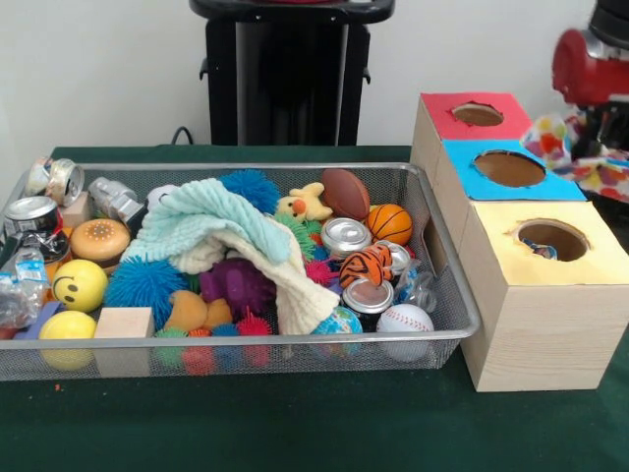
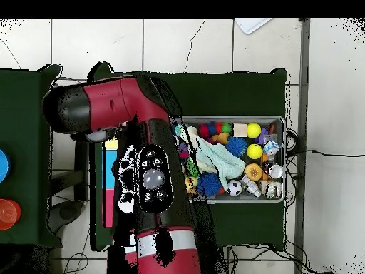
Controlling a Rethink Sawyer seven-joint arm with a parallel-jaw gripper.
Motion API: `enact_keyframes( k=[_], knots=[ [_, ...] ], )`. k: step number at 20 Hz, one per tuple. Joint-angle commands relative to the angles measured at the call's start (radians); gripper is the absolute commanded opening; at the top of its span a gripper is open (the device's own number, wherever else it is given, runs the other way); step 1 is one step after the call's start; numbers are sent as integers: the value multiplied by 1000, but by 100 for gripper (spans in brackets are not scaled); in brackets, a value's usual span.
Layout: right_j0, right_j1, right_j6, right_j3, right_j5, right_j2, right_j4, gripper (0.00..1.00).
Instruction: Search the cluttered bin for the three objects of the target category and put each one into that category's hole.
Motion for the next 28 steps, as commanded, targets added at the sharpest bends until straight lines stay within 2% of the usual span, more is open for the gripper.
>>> enact_keyframes(
  k=[1,4,11,16,23,26,28],
  knots=[
    [8,180,191,-14,-122,-6,-22,0],
    [7,218,165,-21,-147,-10,-30,0],
    [23,257,148,-32,-197,-53,-50,0],
    [28,248,117,-38,-170,-75,-60,0],
    [29,238,124,-31,-152,-88,-44,0],
    [22,196,97,14,-111,-81,-24,0],
    [14,106,57,94,-59,-76,-2,0]
  ],
)
